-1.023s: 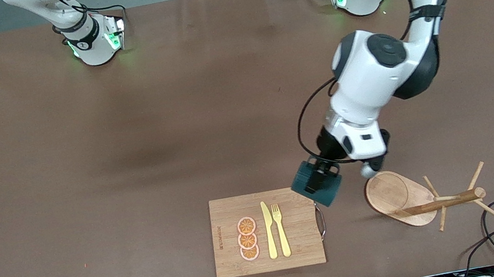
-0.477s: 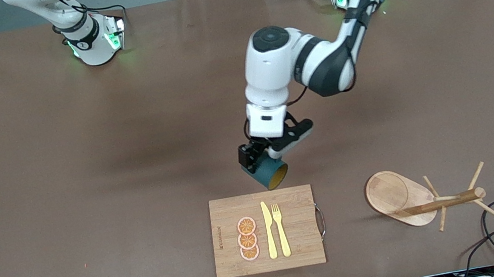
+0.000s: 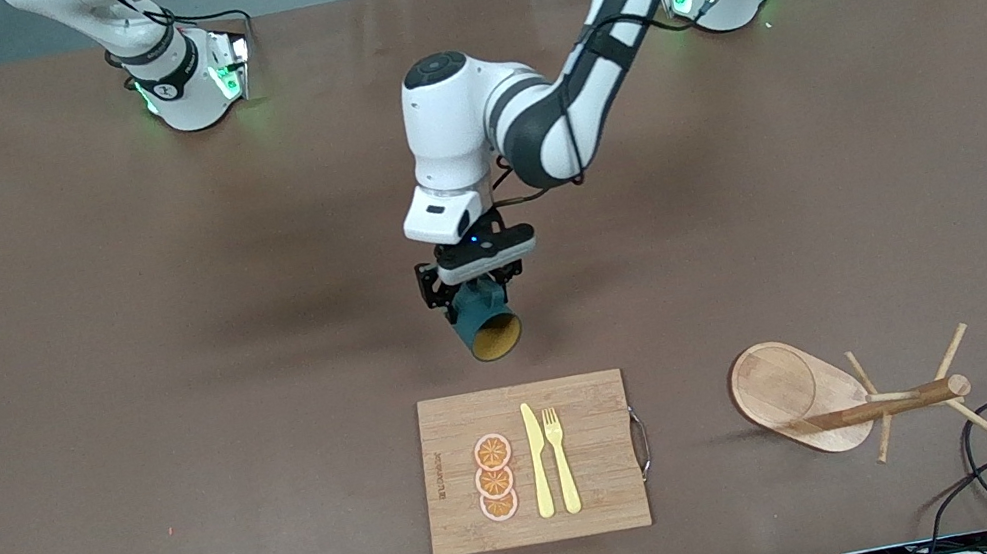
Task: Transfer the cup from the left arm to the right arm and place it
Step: 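Lift the teal mug off the stand with the left gripper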
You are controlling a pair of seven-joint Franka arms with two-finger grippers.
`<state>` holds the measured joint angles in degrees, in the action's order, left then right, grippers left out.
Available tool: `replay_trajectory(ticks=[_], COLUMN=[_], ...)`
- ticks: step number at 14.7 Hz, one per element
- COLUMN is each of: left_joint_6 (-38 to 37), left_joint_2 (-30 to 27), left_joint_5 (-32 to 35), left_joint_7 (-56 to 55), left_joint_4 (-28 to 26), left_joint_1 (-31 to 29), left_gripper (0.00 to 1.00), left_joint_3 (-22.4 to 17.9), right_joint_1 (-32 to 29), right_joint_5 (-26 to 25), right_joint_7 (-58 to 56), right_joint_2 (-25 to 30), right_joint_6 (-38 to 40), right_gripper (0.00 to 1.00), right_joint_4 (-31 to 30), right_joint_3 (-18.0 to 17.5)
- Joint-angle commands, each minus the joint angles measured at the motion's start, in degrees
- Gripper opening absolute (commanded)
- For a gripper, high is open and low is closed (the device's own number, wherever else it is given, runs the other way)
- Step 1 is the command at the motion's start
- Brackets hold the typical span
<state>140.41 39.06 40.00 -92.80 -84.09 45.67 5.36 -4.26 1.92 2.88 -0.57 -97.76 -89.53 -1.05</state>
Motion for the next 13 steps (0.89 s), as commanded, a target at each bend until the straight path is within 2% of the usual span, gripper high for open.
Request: replay_trajectory(ticks=[1,3,8,13], left_joint_6=[-0.4,-0.4,-0.7,-1.6], left_joint_2=[2.9,4.5,8.1,9.4], left_joint_5=[6.4,10.8,21.3,24.9], left_joint_7=[-2.3,-4.7,-9.9,-12.5], left_joint_4=[3.9,5.2,6.2,6.4], left_joint_1=[2.6,4.2,8.9,13.8], left_gripper=[0.62,0.62,0.62,0.6], left_joint_3=[-0.9,-1.0,-4.2,-7.6], right_joint_1=[-0.4,-0.4,-0.4,-0.4], right_joint_5=[0.2,0.2,0.2,0.2], right_joint_7=[-0.6,-0.6,-0.6,-0.6], right_joint_2=[1.7,1.7,1.7,1.7], right_joint_6=[-0.5,-0.5,-0.6,-0.6], right_gripper=[1.0,1.0,1.0,1.0], right_joint_4=[-1.8,-1.8,-1.8,-1.9], right_joint_3=[-0.3,-0.3,-0.3,-0.3])
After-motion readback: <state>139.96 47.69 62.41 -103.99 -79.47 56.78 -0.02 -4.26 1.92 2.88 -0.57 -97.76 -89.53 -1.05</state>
